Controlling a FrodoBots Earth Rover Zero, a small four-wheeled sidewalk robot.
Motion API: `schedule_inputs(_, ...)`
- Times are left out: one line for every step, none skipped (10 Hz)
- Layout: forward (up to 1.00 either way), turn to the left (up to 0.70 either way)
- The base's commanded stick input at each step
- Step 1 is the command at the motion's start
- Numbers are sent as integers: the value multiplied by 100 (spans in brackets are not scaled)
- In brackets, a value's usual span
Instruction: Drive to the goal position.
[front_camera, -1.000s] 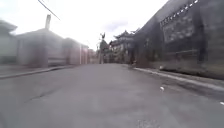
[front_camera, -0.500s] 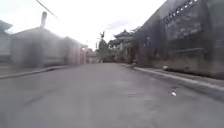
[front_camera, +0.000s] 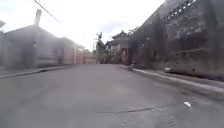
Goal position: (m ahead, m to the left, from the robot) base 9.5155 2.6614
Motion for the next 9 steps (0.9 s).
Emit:
schedule_inputs(100,0)
schedule_inputs(100,0)
schedule_inputs(100,0)
schedule_inputs(100,0)
schedule_inputs(100,0)
schedule_inputs(100,0)
schedule_inputs(100,0)
schedule_inputs(100,0)
schedule_inputs(100,0)
